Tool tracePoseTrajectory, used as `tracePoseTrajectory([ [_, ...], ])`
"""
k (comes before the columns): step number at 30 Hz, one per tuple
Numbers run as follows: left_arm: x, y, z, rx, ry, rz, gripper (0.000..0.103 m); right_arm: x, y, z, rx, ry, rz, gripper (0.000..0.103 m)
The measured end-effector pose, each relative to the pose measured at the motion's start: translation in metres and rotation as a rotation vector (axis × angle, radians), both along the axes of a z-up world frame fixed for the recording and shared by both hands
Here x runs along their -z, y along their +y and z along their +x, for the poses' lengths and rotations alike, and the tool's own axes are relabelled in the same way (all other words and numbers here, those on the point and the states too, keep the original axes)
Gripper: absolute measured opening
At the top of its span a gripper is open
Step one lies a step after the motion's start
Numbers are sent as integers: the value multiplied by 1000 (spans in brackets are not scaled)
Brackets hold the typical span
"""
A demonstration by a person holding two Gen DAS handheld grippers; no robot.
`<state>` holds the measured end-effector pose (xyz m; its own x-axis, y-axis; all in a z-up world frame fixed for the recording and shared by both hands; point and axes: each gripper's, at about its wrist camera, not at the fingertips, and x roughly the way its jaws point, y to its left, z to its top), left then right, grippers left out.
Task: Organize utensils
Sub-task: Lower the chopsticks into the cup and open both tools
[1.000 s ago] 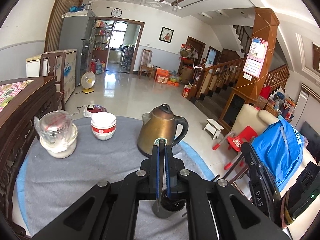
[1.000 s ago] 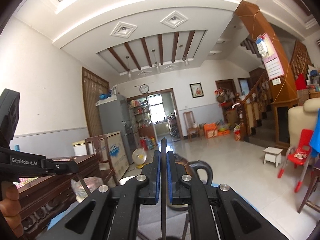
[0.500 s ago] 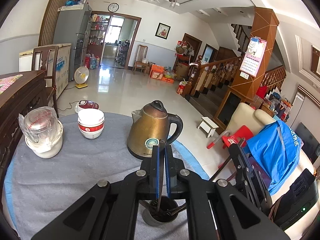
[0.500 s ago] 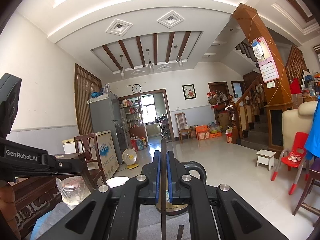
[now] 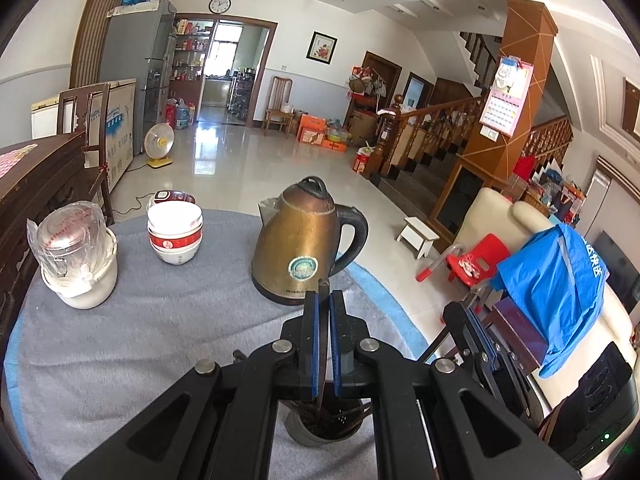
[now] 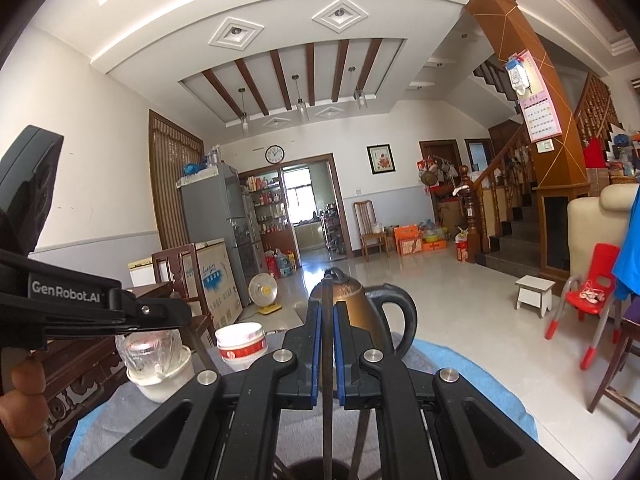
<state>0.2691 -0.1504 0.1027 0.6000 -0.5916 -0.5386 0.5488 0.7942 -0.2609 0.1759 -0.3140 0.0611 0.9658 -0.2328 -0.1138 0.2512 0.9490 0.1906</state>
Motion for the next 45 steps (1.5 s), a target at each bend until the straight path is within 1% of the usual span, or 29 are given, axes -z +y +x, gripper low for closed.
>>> tracePoseTrajectory([
  [5, 5, 0, -7, 5, 2, 18, 5, 8, 0, -9, -2, 28, 9, 6],
  [12, 8, 5, -21, 11, 3, 40, 5, 12, 4, -21, -10, 57, 14, 6],
  [25, 23, 19, -41, -8, 41, 73, 6, 18, 16, -34, -26, 111, 15, 6],
  [28, 28, 22, -44, -13, 50, 83, 6, 19, 17, -36, -30, 118, 23, 6],
  [34, 38, 31, -45, -19, 95, 98, 6, 18, 17, -41, -35, 126, 42, 7],
  [40, 38, 40, -53, -20, 93, 111, 7, 15, 19, -48, -48, 126, 54, 8],
  [42, 39, 44, -54, -16, 103, 112, 15, 14, 19, -51, -55, 128, 60, 9],
  [44, 40, 48, -57, -24, 99, 114, 34, 12, 18, -55, -59, 128, 69, 9],
  [45, 41, 51, -60, -29, 93, 118, 38, 11, 18, -57, -62, 125, 74, 10],
])
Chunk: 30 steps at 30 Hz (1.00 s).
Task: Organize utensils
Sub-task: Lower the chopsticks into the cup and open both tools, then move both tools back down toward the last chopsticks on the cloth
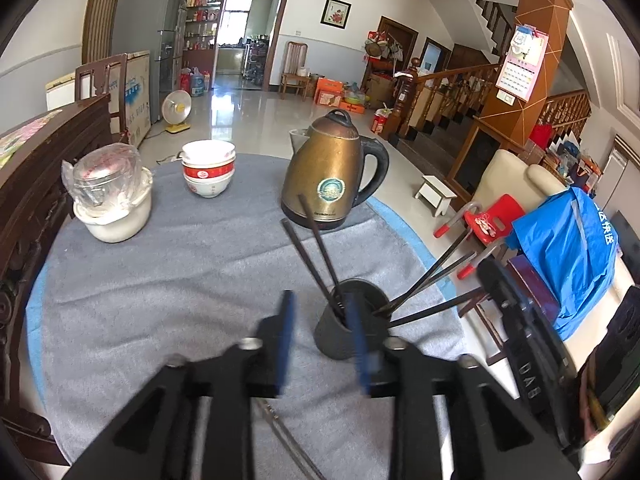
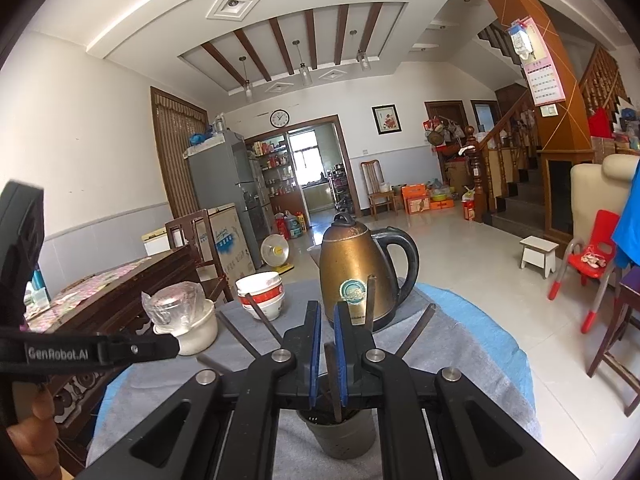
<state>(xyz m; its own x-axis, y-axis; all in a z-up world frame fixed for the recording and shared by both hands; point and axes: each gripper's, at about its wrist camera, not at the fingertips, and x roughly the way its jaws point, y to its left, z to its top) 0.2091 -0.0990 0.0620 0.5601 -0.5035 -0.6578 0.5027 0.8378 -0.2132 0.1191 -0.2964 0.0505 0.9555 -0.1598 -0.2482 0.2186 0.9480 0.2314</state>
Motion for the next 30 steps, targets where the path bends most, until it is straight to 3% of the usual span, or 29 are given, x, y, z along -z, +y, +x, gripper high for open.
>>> tracePoseTrajectory([
  [8, 11, 25, -13, -32, 9, 24, 55, -8, -7, -26, 10, -38, 45, 19],
  [10, 14, 32, -15, -45, 11, 36, 58, -9, -10, -35, 16, -52, 51, 28],
  [12, 19, 40, -19, -59, 17, 42, 61, -10, -12, -43, 22, -66, 52, 50],
  [14, 25, 46, -21, -66, 31, 48, 61, -12, -12, -56, 39, -96, 44, 60],
  [21, 47, 57, -28, -123, 42, 125, 62, -17, -9, -80, 58, -110, -11, 60],
  [30, 61, 65, -38, -170, 3, 212, 63, 0, -6, -84, 27, -46, -3, 58],
])
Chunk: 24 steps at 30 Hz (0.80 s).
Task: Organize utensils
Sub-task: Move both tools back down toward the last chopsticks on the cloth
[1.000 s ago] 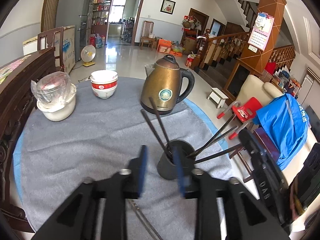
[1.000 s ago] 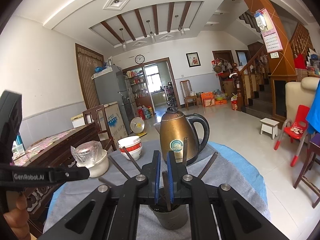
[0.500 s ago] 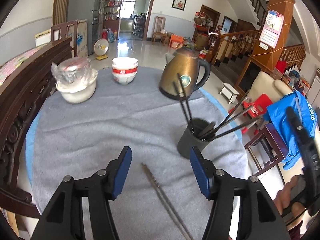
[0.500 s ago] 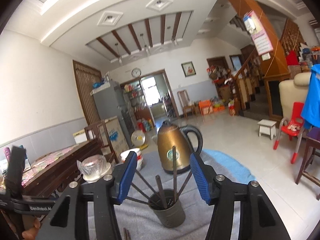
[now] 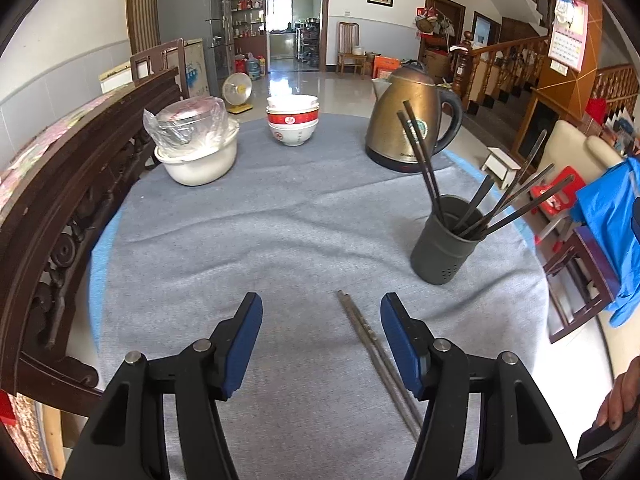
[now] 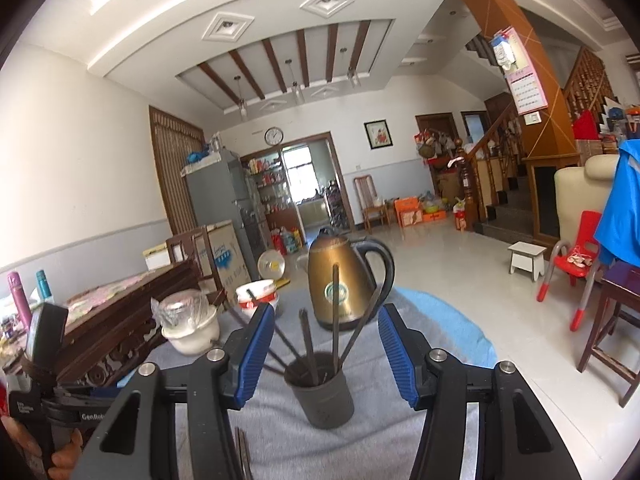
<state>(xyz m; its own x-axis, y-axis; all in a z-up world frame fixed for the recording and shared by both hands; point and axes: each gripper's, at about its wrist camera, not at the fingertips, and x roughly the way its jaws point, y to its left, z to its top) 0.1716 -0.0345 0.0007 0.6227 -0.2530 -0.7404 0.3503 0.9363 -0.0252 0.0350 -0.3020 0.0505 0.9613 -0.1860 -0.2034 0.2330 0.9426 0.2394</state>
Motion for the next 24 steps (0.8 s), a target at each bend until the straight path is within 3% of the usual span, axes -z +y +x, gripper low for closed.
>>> tracePoseTrajectory([
  [9, 13, 9, 6, -34, 8, 27, 63, 25, 20, 13, -87, 90, -2, 52],
  [24, 43, 13, 14, -58, 61, 83, 64, 73, 44, 36, -189, 236, 69, 52],
])
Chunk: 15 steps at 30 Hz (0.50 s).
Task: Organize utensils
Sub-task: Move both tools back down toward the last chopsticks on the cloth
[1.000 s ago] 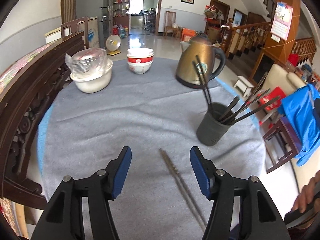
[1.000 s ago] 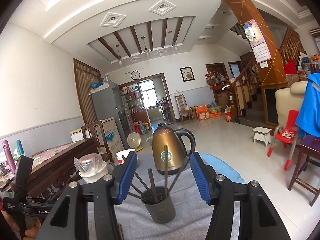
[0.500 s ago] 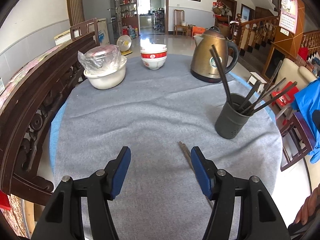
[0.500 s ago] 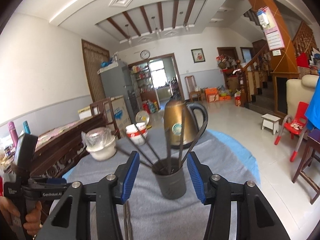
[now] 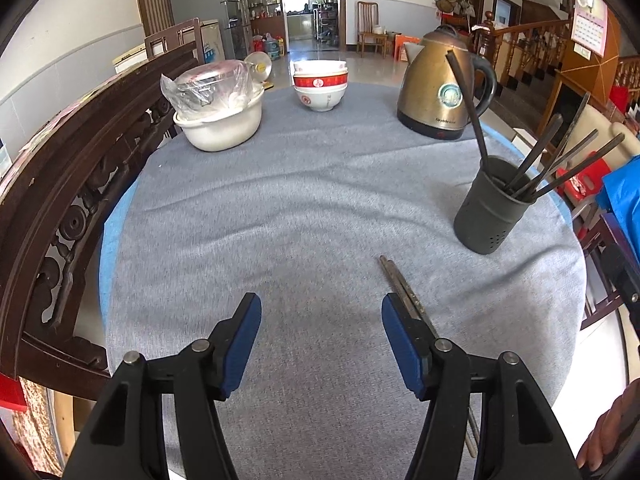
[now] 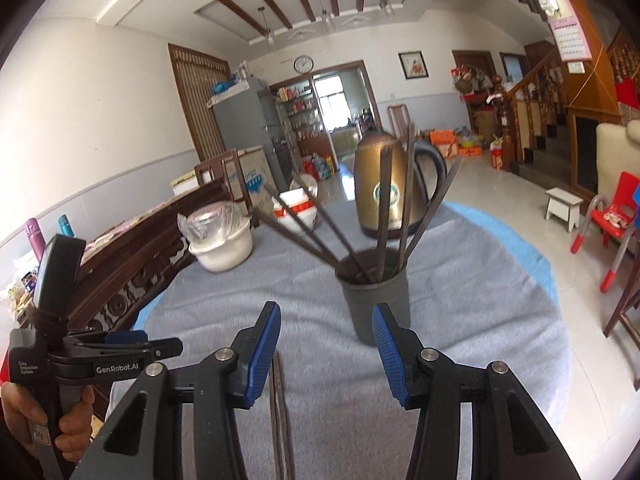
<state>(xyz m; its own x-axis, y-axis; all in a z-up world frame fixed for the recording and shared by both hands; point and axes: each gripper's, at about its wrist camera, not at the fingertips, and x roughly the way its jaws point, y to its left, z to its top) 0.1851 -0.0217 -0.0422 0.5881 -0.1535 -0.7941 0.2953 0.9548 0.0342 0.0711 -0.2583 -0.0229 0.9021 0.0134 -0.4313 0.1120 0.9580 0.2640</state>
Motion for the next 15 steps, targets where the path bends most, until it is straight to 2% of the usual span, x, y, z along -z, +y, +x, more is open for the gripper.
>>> tracePoseTrajectory([
  [6, 12, -7, -1, 10, 13, 46, 64, 18, 0, 11, -14, 70, 34, 52],
  [15, 29, -13, 0, 23, 64, 66, 65, 37, -13, 18, 10, 131, 90, 52],
])
